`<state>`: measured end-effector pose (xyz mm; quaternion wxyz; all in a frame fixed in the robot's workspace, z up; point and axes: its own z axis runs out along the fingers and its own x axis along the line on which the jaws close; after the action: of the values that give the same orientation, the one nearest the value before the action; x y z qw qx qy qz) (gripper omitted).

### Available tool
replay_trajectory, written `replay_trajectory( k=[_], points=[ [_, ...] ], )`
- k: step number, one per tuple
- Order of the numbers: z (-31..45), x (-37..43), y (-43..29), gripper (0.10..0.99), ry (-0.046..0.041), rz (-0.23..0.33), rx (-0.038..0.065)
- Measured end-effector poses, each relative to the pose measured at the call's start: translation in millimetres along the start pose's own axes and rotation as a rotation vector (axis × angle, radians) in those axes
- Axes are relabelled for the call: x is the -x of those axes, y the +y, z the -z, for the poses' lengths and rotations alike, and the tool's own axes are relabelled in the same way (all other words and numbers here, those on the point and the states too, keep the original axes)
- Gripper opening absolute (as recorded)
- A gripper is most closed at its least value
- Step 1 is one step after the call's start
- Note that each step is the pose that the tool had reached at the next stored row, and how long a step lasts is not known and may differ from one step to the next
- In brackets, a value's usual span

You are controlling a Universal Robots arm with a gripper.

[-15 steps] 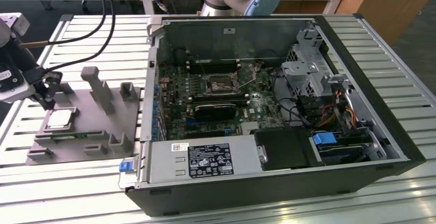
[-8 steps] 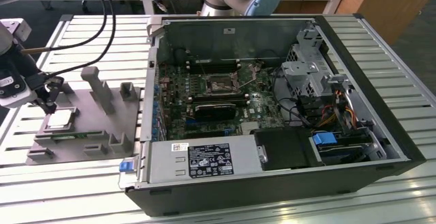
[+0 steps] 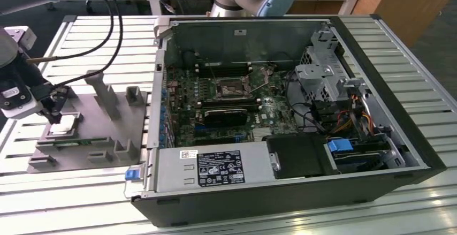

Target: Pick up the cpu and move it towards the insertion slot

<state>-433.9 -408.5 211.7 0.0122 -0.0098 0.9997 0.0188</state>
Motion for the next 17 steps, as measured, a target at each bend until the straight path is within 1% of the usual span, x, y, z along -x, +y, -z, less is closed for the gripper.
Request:
replay_trajectory(
  k=[9,17],
  points=[
    [-12.1,1.2,-1.6,0.102,-0.0001,0.0,0.0],
    [-13.2,1.2,-1.7,0.102,0.0,0.0,0.0]
  ],
)
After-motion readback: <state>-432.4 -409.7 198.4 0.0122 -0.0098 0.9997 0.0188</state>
